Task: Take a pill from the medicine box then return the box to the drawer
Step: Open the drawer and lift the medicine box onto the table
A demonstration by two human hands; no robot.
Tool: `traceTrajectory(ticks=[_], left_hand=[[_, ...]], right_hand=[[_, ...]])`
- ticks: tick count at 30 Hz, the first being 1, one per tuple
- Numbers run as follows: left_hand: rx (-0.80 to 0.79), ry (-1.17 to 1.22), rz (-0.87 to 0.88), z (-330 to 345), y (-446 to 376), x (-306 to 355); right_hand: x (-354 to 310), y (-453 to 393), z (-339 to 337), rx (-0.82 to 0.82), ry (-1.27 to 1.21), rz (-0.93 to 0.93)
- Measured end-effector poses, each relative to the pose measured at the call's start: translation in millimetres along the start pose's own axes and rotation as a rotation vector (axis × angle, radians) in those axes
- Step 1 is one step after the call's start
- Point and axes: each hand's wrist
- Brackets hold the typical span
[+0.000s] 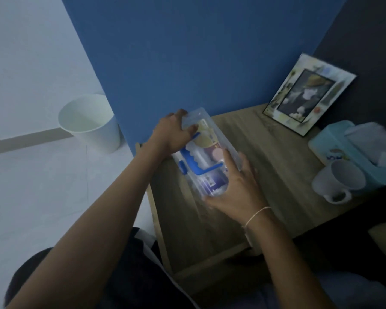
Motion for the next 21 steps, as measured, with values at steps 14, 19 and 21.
traceTrajectory(ticks=[14,19,21], left_hand=[[-0.122,0.058,0.047,73.5,3.3,21.3],[0.015,-0.279,0.424,86.4,33.1,20.2],[-0.015,-0.360,0.540,93.0,38.2,16.2]], right_hand=[[64.1,-21.7,-50.0,-0.185,0.101,0.153],[69.7,-6.9,-33.5,0.098,0.113,0.056],[72.7,-8.9,-28.1,0.134,0.043,0.080]])
Point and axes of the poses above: each hand's wrist, its own y-axis away from the middle knuckle, its own z-axis out of the palm, x = y × z, and after that the axes turned 9 degrees about z, right-handed
